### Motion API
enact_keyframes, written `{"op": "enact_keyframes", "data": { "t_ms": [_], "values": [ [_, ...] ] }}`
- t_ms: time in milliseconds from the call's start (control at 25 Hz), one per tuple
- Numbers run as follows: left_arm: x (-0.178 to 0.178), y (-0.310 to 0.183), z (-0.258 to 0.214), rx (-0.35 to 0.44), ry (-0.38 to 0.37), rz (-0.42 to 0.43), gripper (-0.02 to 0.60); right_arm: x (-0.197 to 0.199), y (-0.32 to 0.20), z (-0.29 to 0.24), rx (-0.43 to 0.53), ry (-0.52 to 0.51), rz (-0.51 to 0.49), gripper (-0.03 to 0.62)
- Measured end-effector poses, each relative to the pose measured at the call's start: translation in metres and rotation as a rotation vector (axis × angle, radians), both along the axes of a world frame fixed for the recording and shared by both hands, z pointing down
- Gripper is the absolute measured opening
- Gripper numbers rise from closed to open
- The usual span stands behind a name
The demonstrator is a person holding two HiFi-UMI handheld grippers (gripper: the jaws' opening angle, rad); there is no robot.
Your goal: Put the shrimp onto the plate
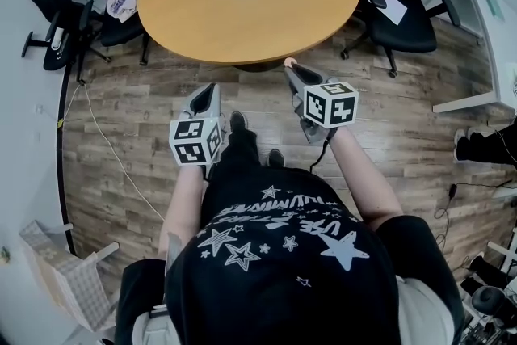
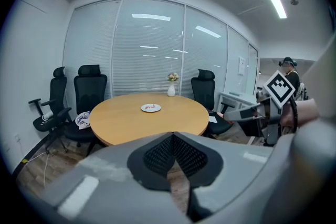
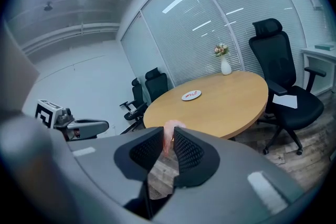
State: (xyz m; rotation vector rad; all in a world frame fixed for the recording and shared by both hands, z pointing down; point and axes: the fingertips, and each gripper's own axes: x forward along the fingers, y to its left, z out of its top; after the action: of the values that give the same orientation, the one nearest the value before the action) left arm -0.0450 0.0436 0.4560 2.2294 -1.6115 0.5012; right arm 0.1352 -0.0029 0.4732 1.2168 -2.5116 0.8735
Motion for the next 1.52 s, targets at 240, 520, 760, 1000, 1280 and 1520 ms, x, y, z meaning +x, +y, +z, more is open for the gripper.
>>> {"op": "enact_keyframes", "data": {
  "t_ms": [240, 520, 760, 1000, 1280, 1520],
  "values": [
    [-0.015, -0.020, 0.010, -0.012, 0.015, -0.004, 0.002, -0.007, -0.022, 0.003, -0.001, 0.013, 0.016, 0.064],
    [-0.029, -0.076, 0.014, -0.013, 0.037, 0.015, 0.003, -0.013, -0.065, 0.005, -0.012, 0.034, 0.047, 0.064],
    [-0.051, -0.128, 0.021, -0.027, 0.053, 0.023, 0.002, -0.030, -0.114, 0.015, -0.033, 0.058, 0.061, 0.064],
    [-0.069, -0.183, 0.026, -0.048, 0.070, 0.044, 0.002, -0.052, -0.163, 0.016, -0.045, 0.070, 0.065, 0.064],
    [-0.080, -0.242, 0.028, -0.061, 0.085, 0.084, 0.002, -0.063, -0.214, 0.016, -0.053, 0.092, 0.091, 0.064],
    [-0.086, -0.282, 0.029, -0.068, 0.101, 0.116, 0.002, -0.076, -0.256, 0.022, -0.068, 0.108, 0.114, 0.064]
  ]
}}
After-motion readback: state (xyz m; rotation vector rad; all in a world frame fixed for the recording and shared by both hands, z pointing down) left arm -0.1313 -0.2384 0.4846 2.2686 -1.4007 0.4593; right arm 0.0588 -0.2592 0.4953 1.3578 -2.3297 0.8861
